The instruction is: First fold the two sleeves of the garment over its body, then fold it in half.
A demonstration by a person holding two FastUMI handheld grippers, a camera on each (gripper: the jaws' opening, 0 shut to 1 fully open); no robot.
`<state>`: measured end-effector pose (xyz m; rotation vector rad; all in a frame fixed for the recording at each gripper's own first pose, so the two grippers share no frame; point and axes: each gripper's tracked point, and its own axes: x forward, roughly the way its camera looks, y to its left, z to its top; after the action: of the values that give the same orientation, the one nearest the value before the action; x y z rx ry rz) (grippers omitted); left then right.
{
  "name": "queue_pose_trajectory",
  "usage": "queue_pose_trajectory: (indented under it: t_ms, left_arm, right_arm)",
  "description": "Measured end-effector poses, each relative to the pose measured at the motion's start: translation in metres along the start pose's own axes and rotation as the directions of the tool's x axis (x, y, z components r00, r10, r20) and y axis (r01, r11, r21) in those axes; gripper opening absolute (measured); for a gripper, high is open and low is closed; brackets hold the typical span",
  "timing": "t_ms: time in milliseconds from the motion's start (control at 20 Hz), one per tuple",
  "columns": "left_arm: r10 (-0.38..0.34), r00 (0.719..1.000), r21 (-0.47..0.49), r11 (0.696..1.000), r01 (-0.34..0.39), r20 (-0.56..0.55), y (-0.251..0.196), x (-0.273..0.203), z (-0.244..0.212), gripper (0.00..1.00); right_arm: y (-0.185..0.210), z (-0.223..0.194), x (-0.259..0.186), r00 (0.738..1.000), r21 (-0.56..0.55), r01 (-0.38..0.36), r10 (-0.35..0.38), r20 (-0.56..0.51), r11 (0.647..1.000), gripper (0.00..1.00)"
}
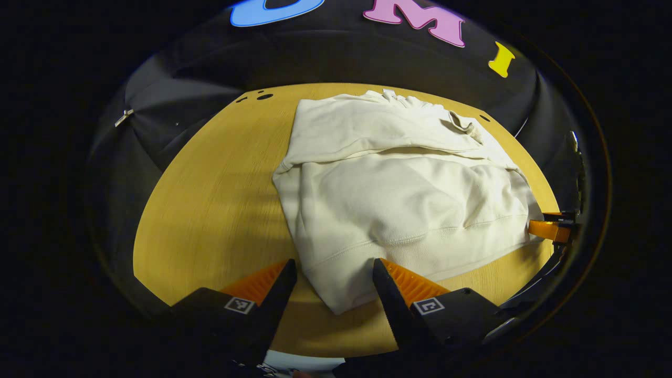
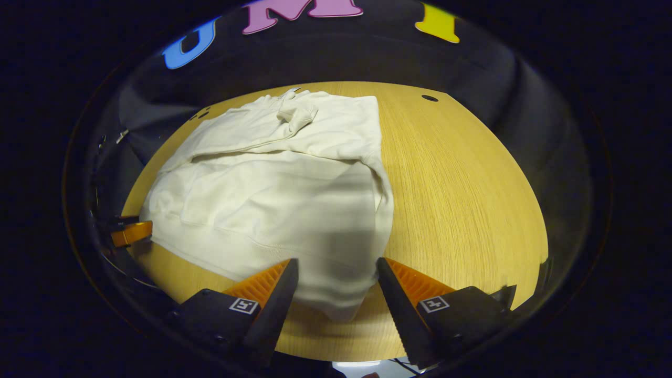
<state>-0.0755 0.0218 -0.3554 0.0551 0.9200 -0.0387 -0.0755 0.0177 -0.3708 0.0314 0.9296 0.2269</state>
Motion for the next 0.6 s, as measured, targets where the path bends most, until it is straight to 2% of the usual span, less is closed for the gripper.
queue_pose_trajectory:
  t_ms: [50, 100, 150, 200, 250, 350, 600]
  left_arm:
    - [-0.032, 0.999, 0.033, 0.999, 0.032, 0.007, -0.009, 0.003, 0.002, 0.7]
    - [-0.045, 0.999, 0.061, 0.997, 0.044, 0.02, -0.014, 0.004, 0.006, 0.46]
    - [-0.046, 0.999, 0.078, 0.996, 0.045, 0.013, -0.016, 0.007, 0.006, 0.22]
    - [-0.058, 0.998, 0.09, 0.994, 0.056, 0.012, -0.015, 0.006, 0.008, 0.18]
    - [-0.072, 0.997, 0.084, 0.994, 0.072, 0.002, -0.014, 0.005, 0.009, 0.14]
    - [-0.099, 0.995, 0.042, 0.994, 0.1, -0.025, -0.013, 0.003, 0.007, 0.11]
    - [-0.142, 0.986, -0.031, 0.99, 0.14, -0.084, -0.001, -0.011, 0.007, 0.1]
  right_arm:
    - [0.013, 0.002, 0.0, 0.999, 0.0, -0.047, 0.047, -0.007, 0.999, 0.94]
    - [0.023, 0.0, 0.0, 0.995, 0.011, -0.092, 0.092, -0.026, 0.996, 0.61]
    - [0.025, 0.0, 0.0, 0.995, 0.01, -0.097, 0.097, -0.037, 0.995, 0.29]
    - [0.026, 0.0, 0.005, 0.991, 0.004, -0.118, 0.118, -0.062, 0.993, 0.17]
    - [0.026, 0.001, -0.002, 0.99, 0.001, -0.13, 0.13, -0.062, 0.991, 0.13]
    - [0.023, 0.0, -0.006, 0.99, 0.023, -0.132, 0.133, -0.049, 0.991, 0.13]
    - [0.023, 0.005, -0.021, 0.984, 0.079, -0.171, 0.174, -0.043, 0.982, 0.12]
